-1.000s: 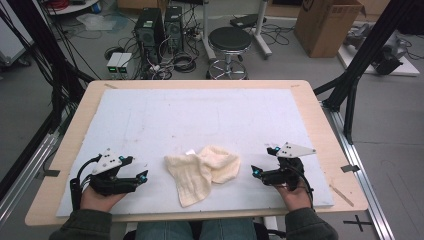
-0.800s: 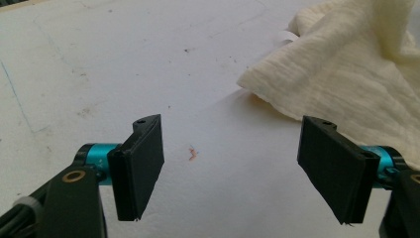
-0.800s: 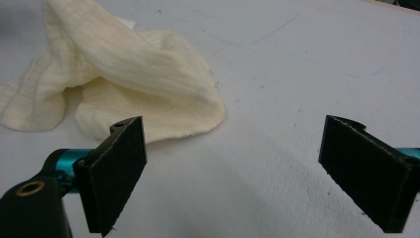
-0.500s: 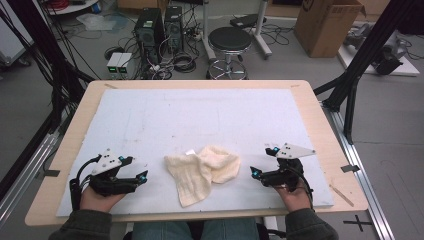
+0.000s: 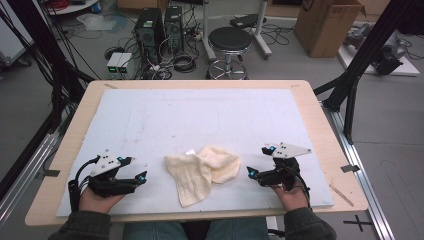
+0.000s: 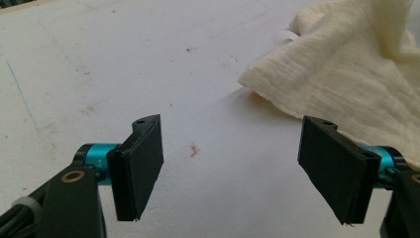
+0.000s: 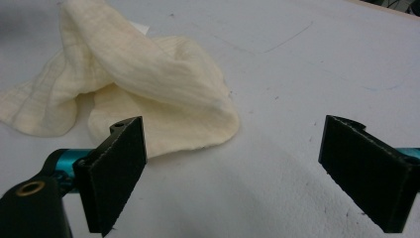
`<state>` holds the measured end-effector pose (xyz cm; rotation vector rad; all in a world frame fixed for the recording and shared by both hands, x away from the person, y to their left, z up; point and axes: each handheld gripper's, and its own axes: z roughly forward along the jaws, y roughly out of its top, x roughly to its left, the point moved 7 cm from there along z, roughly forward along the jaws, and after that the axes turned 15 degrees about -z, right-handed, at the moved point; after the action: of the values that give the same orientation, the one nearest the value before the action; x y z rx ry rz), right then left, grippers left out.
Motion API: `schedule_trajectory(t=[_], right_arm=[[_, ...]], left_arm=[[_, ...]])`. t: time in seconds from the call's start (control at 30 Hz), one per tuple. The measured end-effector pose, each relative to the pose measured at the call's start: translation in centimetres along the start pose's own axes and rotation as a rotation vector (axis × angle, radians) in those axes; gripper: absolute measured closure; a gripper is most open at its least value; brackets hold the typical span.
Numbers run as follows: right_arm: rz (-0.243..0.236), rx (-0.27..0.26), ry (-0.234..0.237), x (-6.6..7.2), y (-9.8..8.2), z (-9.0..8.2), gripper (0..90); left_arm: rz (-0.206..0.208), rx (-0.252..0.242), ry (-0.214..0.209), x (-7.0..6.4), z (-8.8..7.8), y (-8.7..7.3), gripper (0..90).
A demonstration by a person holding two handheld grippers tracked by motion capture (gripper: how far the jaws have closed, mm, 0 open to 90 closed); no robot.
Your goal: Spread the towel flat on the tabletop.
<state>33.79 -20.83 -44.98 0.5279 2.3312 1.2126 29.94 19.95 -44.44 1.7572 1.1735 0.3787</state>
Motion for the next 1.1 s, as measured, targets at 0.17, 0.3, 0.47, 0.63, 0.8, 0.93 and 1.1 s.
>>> schedule_trajectory(t=[0.17,0.3,0.47,0.63,0.8,0.93,1.1], right_arm=[[0.014,-0.024,0.005,-0.2,0.6,-0.2,10.6],[0.002,-0.012,0.011,0.0,0.8,0.0,10.6],[-0.006,-0.007,0.024,0.1,1.1,0.1,10.6],[-0.021,-0.008,0.029,0.2,1.5,-0.1,10.6],[-0.022,-0.015,0.034,0.1,1.7,-0.1,10.6],[-0.02,-0.015,0.047,0.2,2.0,0.1,10.6],[-0.028,-0.017,0.065,0.2,2.8,0.6,10.6]], left_arm=[[0.005,0.002,-0.001,0.0,0.1,0.0,25.7],[-0.001,-0.002,-0.005,0.1,0.0,0.0,25.7],[-0.009,-0.01,-0.004,0.1,-0.1,0.1,25.7],[-0.004,-0.006,-0.004,0.1,0.0,0.1,25.7],[-0.005,-0.01,-0.004,0.1,-0.1,0.1,25.7],[-0.009,-0.011,-0.003,0.1,-0.1,0.1,25.7],[-0.005,-0.01,-0.004,0.0,-0.1,0.1,25.7]])
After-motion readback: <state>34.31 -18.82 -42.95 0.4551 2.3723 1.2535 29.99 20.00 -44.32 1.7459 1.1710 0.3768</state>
